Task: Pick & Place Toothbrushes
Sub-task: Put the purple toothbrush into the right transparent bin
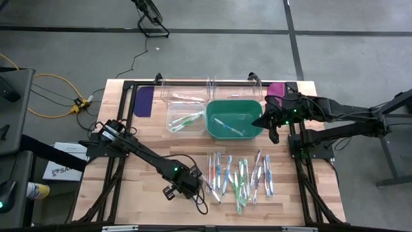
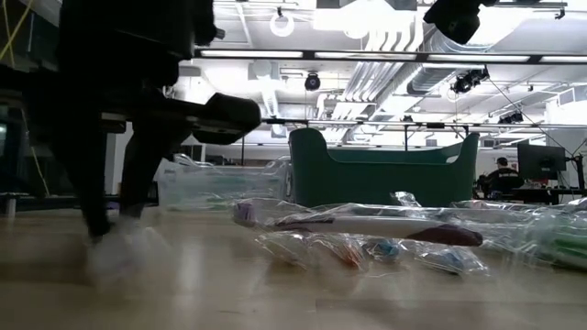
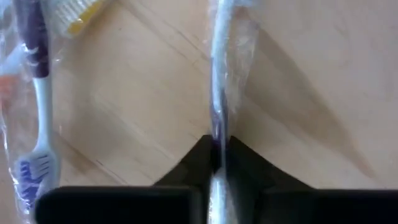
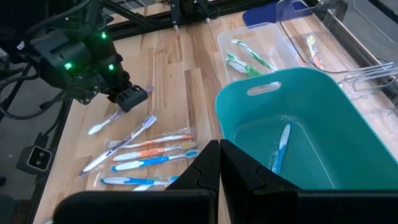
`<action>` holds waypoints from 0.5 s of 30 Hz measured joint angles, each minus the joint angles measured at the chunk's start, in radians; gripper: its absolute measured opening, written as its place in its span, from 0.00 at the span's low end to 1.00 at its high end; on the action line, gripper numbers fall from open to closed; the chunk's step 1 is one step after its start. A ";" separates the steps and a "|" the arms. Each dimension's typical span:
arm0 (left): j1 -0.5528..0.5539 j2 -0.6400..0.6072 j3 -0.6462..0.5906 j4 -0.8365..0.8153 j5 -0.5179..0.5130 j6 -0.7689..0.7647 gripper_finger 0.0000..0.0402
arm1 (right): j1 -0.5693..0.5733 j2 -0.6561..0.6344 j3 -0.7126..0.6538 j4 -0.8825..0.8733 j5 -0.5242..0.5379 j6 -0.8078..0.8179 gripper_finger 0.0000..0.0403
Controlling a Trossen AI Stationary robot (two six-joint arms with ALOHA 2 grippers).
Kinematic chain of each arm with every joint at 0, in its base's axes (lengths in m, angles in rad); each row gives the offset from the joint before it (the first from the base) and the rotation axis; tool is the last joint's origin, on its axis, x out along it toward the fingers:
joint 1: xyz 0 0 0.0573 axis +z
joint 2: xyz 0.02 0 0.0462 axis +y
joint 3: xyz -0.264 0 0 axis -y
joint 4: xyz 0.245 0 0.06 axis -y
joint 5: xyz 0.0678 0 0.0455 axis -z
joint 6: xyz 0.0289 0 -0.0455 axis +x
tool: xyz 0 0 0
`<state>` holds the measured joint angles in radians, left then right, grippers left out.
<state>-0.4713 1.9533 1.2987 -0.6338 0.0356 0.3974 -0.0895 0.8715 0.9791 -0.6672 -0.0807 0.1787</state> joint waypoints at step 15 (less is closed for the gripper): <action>0.001 -0.153 -0.005 -0.049 -0.140 -0.068 0.03 | 0.000 0.000 0.000 0.007 0.000 0.000 0.01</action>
<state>-0.4706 1.7999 1.2942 -0.6828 -0.1045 0.3293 -0.0895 0.8719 0.9791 -0.6604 -0.0807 0.1789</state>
